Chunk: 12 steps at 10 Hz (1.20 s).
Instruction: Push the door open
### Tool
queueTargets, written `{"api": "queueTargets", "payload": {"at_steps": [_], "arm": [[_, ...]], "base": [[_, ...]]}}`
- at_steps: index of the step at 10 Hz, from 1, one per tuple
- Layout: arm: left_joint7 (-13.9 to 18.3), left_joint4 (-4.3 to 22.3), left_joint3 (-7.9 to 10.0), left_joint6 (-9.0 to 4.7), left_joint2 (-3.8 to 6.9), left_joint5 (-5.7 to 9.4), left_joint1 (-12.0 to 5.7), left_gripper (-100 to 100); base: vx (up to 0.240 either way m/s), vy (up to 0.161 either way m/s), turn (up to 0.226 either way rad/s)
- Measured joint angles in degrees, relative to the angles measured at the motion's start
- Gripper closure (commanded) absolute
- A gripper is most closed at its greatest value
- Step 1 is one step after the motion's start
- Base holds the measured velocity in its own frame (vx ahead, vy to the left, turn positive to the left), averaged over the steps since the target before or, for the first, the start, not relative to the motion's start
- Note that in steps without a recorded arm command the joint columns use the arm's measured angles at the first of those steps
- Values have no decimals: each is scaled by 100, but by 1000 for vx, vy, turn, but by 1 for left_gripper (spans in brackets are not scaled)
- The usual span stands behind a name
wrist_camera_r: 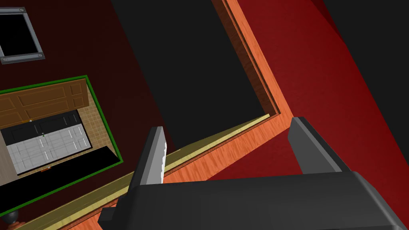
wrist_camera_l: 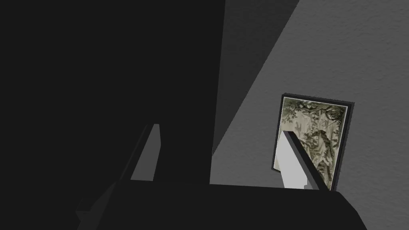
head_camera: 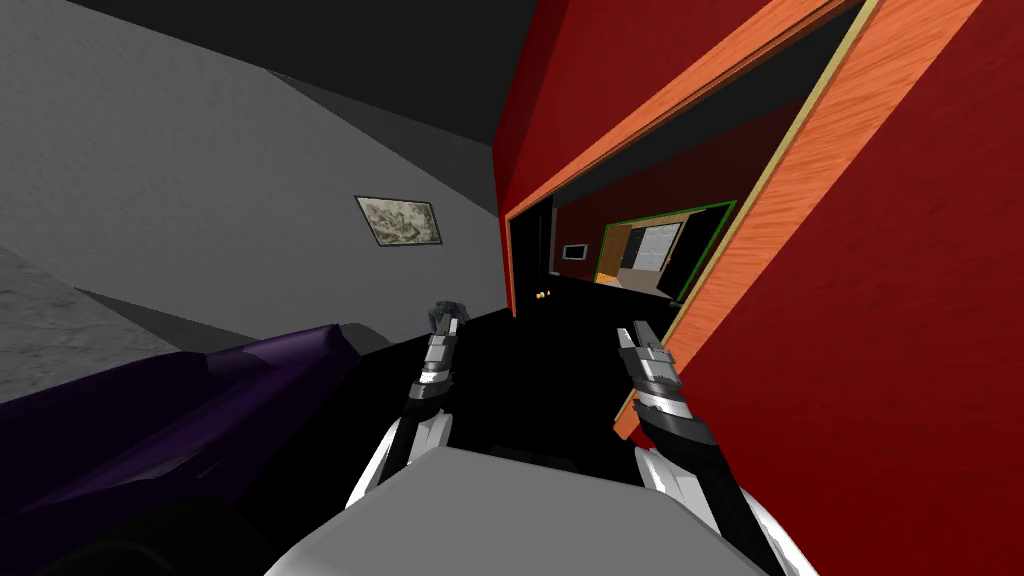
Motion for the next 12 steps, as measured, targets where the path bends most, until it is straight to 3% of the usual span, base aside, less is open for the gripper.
{"api": "queueTargets", "payload": {"at_steps": [4,12], "arm": [[-254,496,-102,-159,94,-53,-186,-100],[-800,1350,-335,-327,217,-182,-587,-100]], "base": [[135,46,-32],[107,0,-28]]}}
